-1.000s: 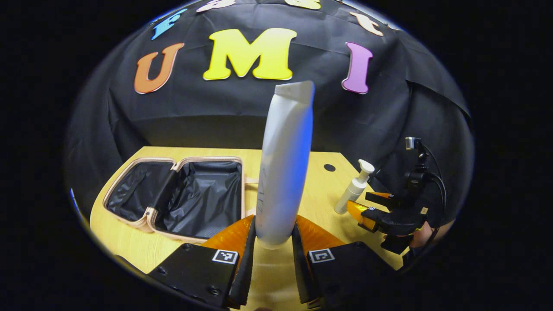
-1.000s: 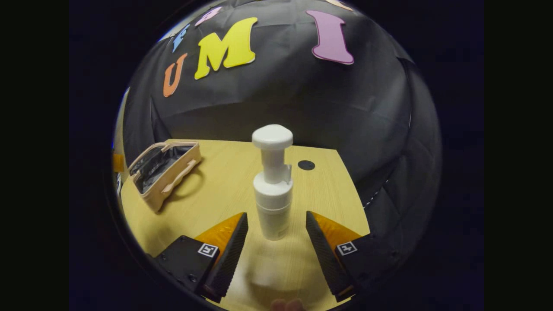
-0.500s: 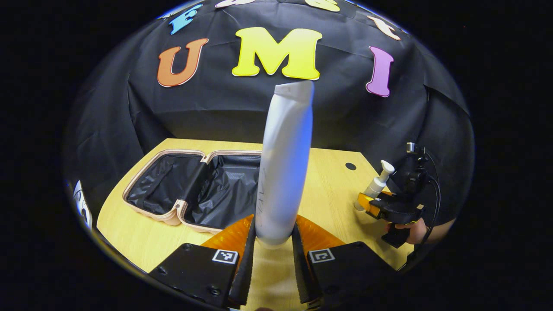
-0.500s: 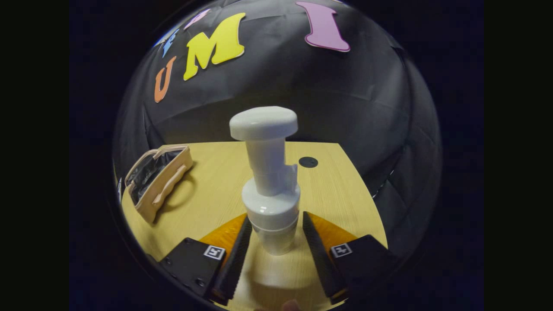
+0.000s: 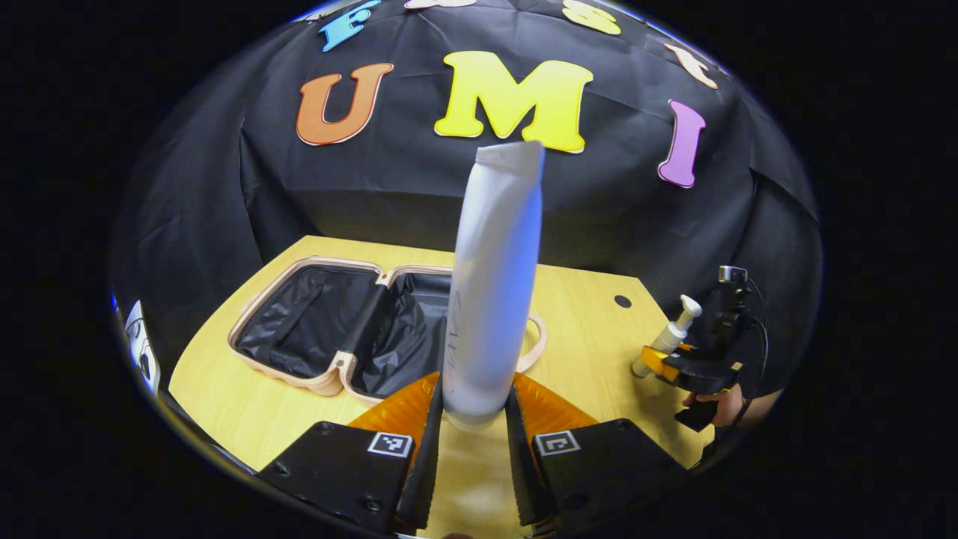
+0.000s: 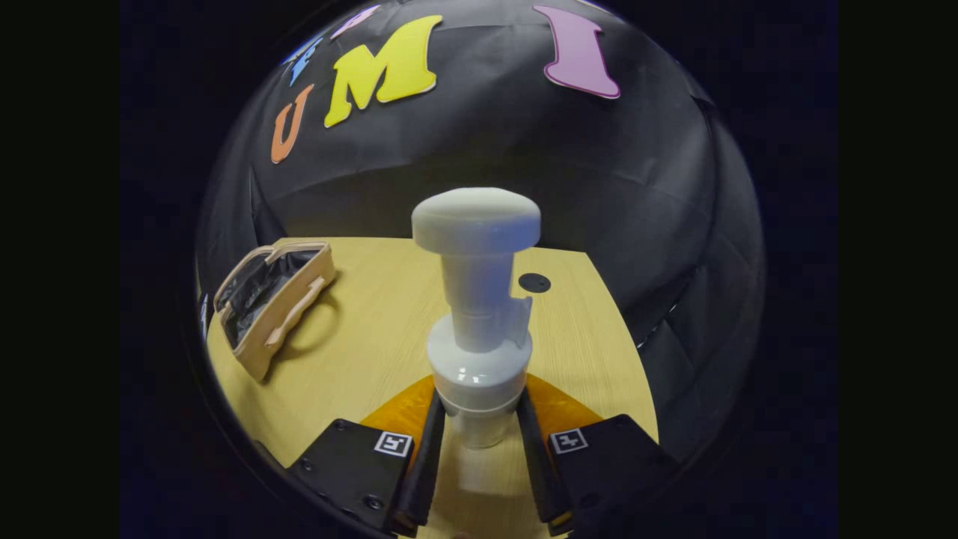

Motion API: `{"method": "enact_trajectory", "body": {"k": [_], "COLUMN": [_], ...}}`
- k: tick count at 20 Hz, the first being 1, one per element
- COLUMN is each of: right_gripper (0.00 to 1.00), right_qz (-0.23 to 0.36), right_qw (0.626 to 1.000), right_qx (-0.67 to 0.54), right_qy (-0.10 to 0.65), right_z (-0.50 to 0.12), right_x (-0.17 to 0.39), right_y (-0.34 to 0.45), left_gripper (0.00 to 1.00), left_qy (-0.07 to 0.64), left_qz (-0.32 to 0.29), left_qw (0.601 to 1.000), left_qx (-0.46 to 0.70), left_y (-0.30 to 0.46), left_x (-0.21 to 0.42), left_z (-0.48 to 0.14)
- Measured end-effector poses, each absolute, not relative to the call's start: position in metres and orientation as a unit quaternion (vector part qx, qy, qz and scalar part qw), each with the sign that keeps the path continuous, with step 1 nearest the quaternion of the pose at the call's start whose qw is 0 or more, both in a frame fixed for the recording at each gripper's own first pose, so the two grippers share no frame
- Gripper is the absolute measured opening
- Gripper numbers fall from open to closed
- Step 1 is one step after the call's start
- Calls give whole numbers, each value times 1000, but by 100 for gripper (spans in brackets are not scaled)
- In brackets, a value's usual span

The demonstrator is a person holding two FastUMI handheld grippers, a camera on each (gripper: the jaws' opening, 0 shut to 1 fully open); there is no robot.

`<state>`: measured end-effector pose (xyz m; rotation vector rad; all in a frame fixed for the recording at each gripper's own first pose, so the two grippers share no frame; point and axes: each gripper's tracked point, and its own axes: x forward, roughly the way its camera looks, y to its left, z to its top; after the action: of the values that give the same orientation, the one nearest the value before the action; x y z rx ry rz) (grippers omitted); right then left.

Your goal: First open the suitcase, pack the skin care products into it, and then close the suitcase.

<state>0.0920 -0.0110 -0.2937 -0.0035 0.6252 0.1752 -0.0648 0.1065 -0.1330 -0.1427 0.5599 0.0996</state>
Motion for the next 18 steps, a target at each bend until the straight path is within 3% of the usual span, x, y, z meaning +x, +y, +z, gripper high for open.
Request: {"method": "enact_trajectory", "body": {"k": [5,13,18], "right_gripper": [47,48,48], "right_qz": [132,183,223], "right_qw": [937,929,915], "right_qx": [66,101,94], "right_qy": [316,306,323], "right_z": [-219,-137,-126], "right_x": [62,21,-9], "right_y": [10,43,73], "left_gripper": [45,45,45], "left_qy": [292,396,519], "left_qz": [22,-27,-93], "left_qw": [952,910,842], "left_qx": [-83,-118,-116], "left_y": [152,204,193], "left_x": [-40,8,14], "left_z": [-134,-197,-256]}}
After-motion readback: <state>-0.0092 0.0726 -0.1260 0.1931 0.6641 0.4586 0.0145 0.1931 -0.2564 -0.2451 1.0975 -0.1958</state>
